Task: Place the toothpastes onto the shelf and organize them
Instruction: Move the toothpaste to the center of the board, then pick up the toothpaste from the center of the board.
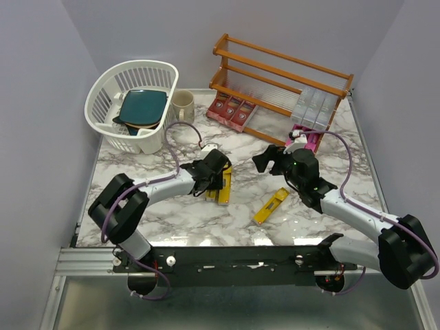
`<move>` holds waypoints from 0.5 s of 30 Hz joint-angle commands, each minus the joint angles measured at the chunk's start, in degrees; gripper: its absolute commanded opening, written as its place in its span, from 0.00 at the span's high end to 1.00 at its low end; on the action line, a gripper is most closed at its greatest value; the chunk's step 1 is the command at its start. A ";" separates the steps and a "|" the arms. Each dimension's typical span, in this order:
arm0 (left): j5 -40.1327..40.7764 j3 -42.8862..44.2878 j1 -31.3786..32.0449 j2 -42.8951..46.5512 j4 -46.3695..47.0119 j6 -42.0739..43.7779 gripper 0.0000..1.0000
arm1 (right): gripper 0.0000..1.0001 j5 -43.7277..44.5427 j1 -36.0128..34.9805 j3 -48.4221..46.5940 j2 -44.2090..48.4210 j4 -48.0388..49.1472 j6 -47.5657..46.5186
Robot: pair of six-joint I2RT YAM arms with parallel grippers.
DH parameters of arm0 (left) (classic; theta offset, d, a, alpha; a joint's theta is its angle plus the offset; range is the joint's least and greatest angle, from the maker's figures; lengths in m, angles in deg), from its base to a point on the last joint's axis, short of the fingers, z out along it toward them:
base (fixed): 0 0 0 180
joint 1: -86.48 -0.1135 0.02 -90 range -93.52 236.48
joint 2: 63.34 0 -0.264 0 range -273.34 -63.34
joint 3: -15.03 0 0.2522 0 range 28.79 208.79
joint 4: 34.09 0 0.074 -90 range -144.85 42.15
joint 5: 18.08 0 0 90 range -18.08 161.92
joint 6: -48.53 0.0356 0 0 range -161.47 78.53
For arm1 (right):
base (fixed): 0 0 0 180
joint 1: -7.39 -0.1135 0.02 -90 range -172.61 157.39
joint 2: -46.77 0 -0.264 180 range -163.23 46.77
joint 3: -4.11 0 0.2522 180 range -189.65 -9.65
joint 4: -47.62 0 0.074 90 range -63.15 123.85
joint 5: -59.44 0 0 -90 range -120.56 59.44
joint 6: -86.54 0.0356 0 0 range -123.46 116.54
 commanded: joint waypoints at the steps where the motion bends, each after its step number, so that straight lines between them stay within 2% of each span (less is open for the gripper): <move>1: 3.73 -8.84 0.02 10.55 3.82 -6.11 0.25 | 0.06 1.88 -0.35 0.59 -0.14 0.77 0.90; 5: 1.99 -13.61 0.11 14.61 8.30 -6.66 0.18 | 0.06 0.65 -0.35 0.42 -1.02 1.38 1.08; 10: -2.76 -14.05 0.11 10.84 12.52 -4.55 0.17 | 0.06 -0.93 -0.35 -0.02 -2.42 1.82 1.08; 15: -3.29 -12.83 0.11 6.80 12.62 -1.83 0.17 | 0.06 -2.07 -0.35 0.07 -2.51 2.52 0.64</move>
